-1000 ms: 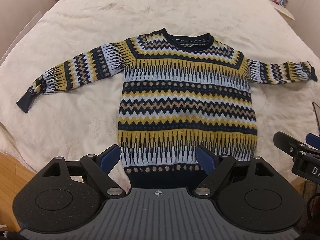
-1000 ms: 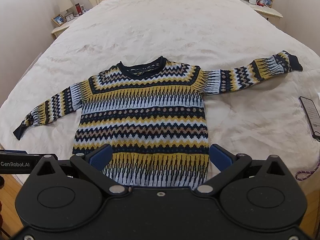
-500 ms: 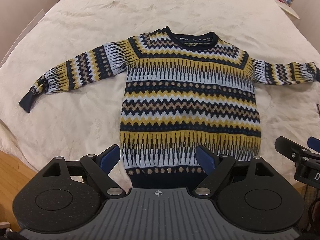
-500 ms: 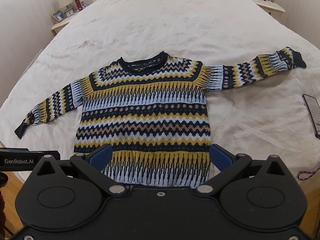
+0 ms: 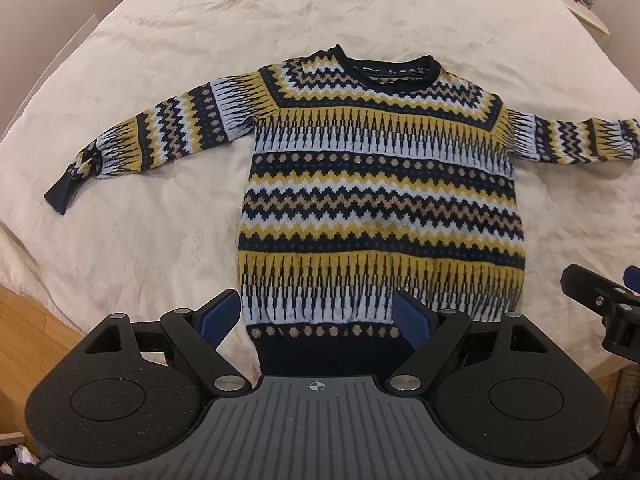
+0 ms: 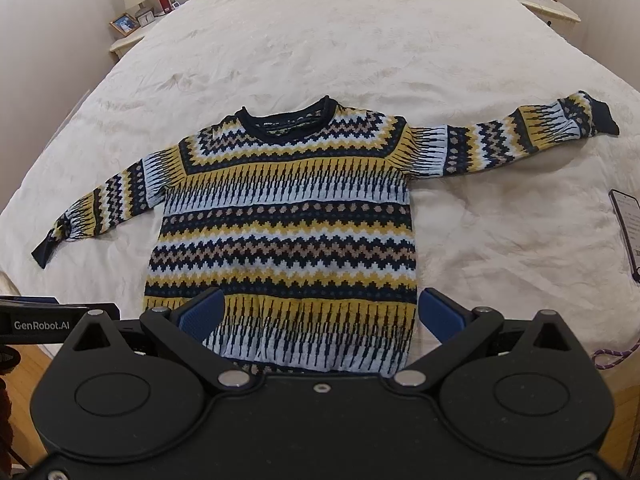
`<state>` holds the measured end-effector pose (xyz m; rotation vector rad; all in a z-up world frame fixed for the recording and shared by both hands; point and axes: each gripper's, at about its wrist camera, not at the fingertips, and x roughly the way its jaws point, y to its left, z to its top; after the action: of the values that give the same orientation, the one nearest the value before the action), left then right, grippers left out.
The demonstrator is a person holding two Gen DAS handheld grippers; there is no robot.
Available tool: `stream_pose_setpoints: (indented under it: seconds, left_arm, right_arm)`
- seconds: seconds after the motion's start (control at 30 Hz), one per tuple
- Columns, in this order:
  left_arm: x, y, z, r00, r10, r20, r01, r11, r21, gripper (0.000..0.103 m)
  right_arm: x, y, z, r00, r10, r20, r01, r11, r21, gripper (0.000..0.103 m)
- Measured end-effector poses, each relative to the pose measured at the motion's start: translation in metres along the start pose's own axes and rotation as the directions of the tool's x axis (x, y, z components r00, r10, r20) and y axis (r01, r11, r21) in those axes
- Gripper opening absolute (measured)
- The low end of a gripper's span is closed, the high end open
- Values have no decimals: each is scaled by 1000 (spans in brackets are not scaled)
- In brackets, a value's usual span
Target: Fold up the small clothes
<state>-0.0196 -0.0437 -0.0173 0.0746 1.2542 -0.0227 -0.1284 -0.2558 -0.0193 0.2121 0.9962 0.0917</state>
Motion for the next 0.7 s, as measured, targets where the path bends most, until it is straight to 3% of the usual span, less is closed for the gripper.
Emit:
stream_pose_setpoints:
  seconds: [0.7]
  left_arm:
    - [-9, -17, 2, 999, 30, 32, -30, 999, -26, 82]
  right_arm:
    - [-6, -18, 8, 999, 44, 26, -43, 999, -33, 102]
